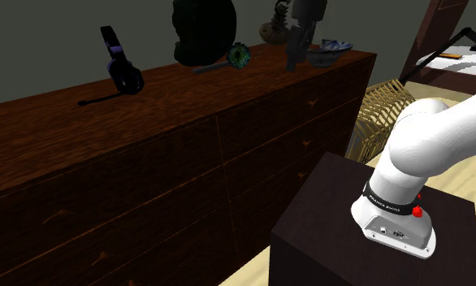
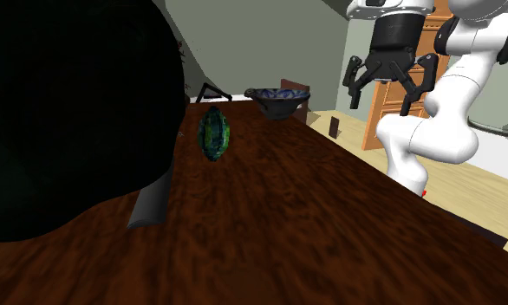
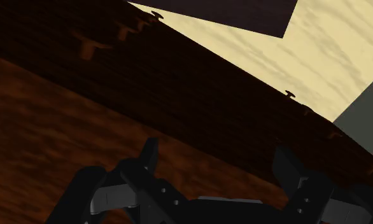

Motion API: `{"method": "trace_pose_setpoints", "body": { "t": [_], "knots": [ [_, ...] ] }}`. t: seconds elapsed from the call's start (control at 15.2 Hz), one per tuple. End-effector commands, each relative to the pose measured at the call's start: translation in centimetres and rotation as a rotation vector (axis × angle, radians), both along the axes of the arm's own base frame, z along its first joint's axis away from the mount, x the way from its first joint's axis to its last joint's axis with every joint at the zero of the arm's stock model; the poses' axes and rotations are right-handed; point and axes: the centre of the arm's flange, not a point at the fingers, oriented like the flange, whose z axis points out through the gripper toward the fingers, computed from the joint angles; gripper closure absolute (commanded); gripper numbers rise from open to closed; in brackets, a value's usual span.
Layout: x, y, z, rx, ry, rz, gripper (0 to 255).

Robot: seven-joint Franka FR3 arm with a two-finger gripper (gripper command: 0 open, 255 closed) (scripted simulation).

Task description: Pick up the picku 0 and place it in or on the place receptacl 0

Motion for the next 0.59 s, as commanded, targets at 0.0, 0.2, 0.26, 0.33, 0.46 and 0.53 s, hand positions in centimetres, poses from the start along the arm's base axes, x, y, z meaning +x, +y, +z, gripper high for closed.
{"method": "trace_pose_setpoints", "body": {
  "t": [0.0,0.2,0.26,0.33,0.46,0.53],
  "knots": [
    [0.0,0.0,0.0,0.0,0.0,0.0,0],
    [3.5,-0.9,-0.1,-0.027,-0.017,-0.013,0],
    [4.6,-1.2,-0.1,-0.036,-0.022,-0.018,0],
    [5.8,-1.5,-0.1,-0.045,-0.028,-0.022,0],
    [8.1,-2.1,-0.1,-0.063,-0.039,-0.031,0],
    [9.2,-2.4,-0.1,-0.072,-0.044,-0.035,0]
  ]
}}
